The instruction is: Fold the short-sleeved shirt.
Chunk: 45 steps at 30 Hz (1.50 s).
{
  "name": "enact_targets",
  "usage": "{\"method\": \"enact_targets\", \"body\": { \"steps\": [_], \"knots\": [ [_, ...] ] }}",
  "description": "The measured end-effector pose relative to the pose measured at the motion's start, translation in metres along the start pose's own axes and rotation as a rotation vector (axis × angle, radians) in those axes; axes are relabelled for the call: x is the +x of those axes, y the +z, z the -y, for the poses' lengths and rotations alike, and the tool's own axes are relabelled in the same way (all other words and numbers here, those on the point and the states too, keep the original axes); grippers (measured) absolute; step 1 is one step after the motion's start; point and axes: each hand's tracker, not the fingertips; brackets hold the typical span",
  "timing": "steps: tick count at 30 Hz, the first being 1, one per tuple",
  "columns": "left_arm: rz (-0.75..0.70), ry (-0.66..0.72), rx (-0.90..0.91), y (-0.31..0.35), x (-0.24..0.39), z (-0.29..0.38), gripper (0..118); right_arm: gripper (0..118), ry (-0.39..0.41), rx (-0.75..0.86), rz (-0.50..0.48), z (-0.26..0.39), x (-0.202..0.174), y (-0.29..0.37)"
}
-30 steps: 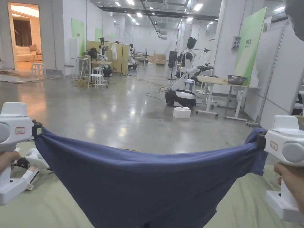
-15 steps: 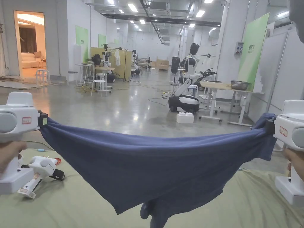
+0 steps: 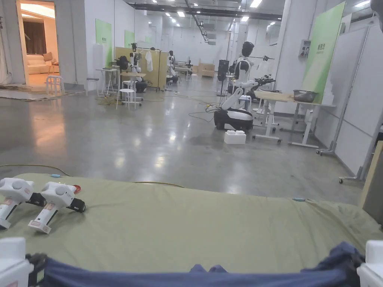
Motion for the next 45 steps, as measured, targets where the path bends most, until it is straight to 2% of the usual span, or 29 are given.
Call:
{"method": "enact_targets", "body": {
  "steps": [5, 10, 18, 19, 20, 21, 22, 23, 24, 25, 28, 32, 34, 37, 39, 40, 41, 43, 44, 45],
  "knots": [
    [-0.03, 0.03, -0.112, 0.008, -0.015, 0.068, 3, 3, 0.048, -0.089, 0.003, 0.065, -0.003, 0.028],
    [-0.045, -0.024, -0.208, 0.018, -0.02, 0.114, 3, 3, 0.107, -0.164, 0.018, 0.116, -0.01, 0.051],
    [-0.083, -0.038, -0.32, 0.012, -0.023, 0.151, 4, 4, 0.075, -0.28, 0.018, 0.171, -0.014, 0.05],
    [-0.087, -0.044, -0.322, 0.012, -0.022, 0.152, 6, 4, 0.074, -0.281, 0.017, 0.174, -0.015, 0.05],
    [-0.11, -0.061, -0.32, 0.017, -0.018, 0.152, 14, 8, 0.075, -0.278, 0.016, 0.175, -0.018, 0.051],
    [-0.124, -0.08, -0.31, 0.018, -0.017, 0.151, 23, 19, 0.081, -0.266, 0.023, 0.174, -0.021, 0.053],
    [-0.16, -0.106, -0.297, 0.019, -0.016, 0.15, 39, 41, 0.096, -0.252, 0.041, 0.17, -0.025, 0.058],
    [-0.187, -0.134, -0.296, 0.018, -0.014, 0.147, 65, 75, 0.118, -0.24, 0.064, 0.166, -0.029, 0.06],
    [-0.2, -0.154, -0.295, 0.023, -0.01, 0.145, 79, 92, 0.12, -0.222, 0.06, 0.162, -0.033, 0.063],
    [-0.195, -0.153, -0.284, 0.024, -0.007, 0.141, 84, 99, 0.118, -0.186, 0.04, 0.157, -0.037, 0.066],
    [-0.161, -0.152, -0.197, 0.031, 0.007, 0.128, 84, 99, 0.074, -0.1, 0.002, 0.138, -0.053, 0.072],
    [-0.076, -0.116, -0.055, 0.039, 0.038, 0.11, 81, 99, -0.038, 0.028, -0.053, 0.112, -0.081, 0.075],
    [-0.045, -0.101, 0.017, 0.043, 0.057, 0.101, 75, 99, -0.079, 0.102, -0.058, 0.101, -0.098, 0.076],
    [-0.015, -0.084, 0.128, 0.049, 0.088, 0.086, 56, 97, -0.124, 0.214, -0.066, 0.084, -0.123, 0.079],
    [-0.006, -0.086, 0.197, 0.053, 0.107, 0.078, 41, 84, -0.144, 0.267, -0.075, 0.074, -0.137, 0.08],
    [-0.006, -0.092, 0.228, 0.053, 0.116, 0.073, 35, 73, -0.155, 0.302, -0.075, 0.069, -0.144, 0.082],
    [-0.009, -0.097, 0.261, 0.055, 0.125, 0.069, 25, 54, -0.161, 0.313, -0.074, 0.066, -0.148, 0.082],
    [-0.009, -0.106, 0.307, 0.059, 0.138, 0.063, 18, 23, -0.175, 0.342, -0.087, 0.059, -0.155, 0.082],
    [-0.01, -0.105, 0.321, 0.06, 0.144, 0.059, 16, 18, -0.168, 0.347, -0.085, 0.056, -0.158, 0.083],
    [-0.006, -0.104, 0.331, 0.061, 0.147, 0.056, 16, 18, -0.156, 0.356, -0.07, 0.054, -0.16, 0.082]
  ]
}}
